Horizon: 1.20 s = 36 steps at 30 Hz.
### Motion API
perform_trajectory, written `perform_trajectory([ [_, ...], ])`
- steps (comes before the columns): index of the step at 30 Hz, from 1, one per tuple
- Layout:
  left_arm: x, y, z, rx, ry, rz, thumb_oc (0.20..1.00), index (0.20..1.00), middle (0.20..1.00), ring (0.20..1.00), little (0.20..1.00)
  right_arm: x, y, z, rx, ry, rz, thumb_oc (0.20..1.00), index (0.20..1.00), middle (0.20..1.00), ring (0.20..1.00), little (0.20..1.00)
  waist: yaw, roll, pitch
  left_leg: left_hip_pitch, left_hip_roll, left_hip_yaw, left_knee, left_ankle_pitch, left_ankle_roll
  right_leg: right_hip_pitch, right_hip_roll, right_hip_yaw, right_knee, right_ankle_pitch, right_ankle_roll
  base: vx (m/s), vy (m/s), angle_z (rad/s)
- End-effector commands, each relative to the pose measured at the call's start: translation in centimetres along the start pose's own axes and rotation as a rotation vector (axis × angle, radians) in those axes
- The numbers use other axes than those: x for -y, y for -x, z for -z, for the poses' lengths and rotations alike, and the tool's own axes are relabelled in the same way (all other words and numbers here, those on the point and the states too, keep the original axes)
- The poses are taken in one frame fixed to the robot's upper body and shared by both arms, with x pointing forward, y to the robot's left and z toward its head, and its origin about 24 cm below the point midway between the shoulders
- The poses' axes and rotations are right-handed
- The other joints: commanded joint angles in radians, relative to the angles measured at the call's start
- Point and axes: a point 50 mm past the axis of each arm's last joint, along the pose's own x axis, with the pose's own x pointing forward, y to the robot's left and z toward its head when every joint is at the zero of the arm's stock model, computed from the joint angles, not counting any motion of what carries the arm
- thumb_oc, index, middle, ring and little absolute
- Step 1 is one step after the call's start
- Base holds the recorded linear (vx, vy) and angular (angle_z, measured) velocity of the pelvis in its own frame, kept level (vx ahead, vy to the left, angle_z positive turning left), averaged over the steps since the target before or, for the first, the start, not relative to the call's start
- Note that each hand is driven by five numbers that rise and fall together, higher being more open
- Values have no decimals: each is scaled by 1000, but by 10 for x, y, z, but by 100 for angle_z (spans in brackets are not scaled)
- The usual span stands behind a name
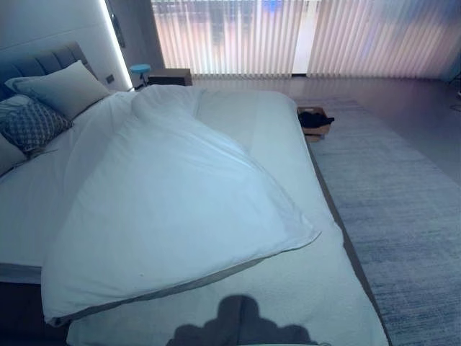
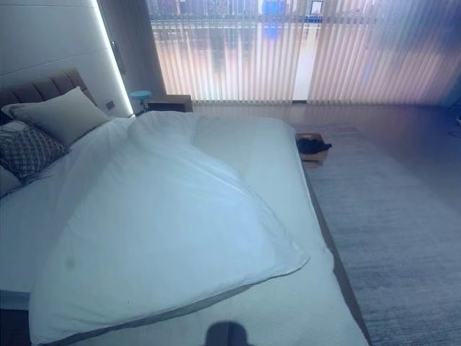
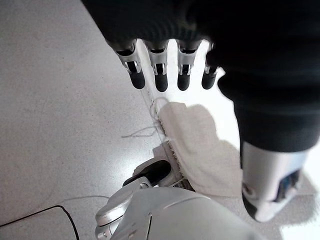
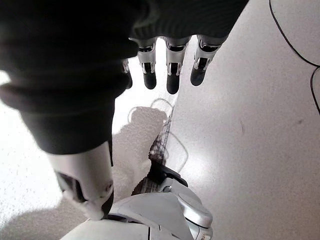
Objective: Make the bed
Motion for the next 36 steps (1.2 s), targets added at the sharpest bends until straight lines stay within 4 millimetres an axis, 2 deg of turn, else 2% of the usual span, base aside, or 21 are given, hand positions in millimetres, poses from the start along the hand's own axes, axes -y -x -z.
perform_trajectory([
  [1,-8,-3,-19,40,42,-18,1000,1000,1000,1000,1000,7,-2,-23,39,6,18,1000,1000,1000,1000,1000,-6,-43,9,-25,-29,-3,-1,-21,-26,31,-41,65,4,9,86,0,0,0],
  [10,-5,-3,-21,42,80,-11,1000,1000,1000,1000,1000,5,-2,-24,42,13,13,1000,1000,1000,1000,1000,-2,-48,10,-28,-28,-9,-1,-23,-26,34,-42,59,4,3,86,29,-2,0],
  [25,-3,-3,-20,34,69,-19,1000,1000,1000,1000,1000,2,-1,-38,91,-3,10,1000,1000,1000,1000,1000,-2,-44,17,-35,-32,-7,-1,-30,-20,29,-41,57,4,-5,86,34,8,0],
  [29,-4,-3,-22,42,68,-22,1000,1000,1000,1000,1000,1,0,-50,134,-25,3,1000,1000,1000,1000,1000,0,-44,22,-40,-33,-6,-1,-32,-19,24,-42,55,4,-5,88,18,7,0],
  [33,-6,-3,-29,63,80,-33,1000,1000,1000,1000,1000,-1,2,-72,216,-120,-16,1000,1000,1000,1000,1000,0,-42,39,-59,-33,-1,-1,-27,-18,4,-44,56,7,0,89,-8,5,0],
  [35,-8,-3,-32,74,93,-43,1000,1000,1000,1000,1000,-3,6,-91,283,-231,-38,1000,1000,1000,1000,1000,0,-40,52,-76,-31,4,-1,-22,-18,-15,-44,58,9,3,91,-64,30,-1],
  [36,-10,-3,-39,94,106,-53,1000,1000,1000,1000,1000,-3,11,-112,359,-339,-64,1000,1000,1000,1000,1000,0,-36,70,-98,-30,9,-1,-13,-19,-39,-46,57,14,7,91,-74,30,-1],
])
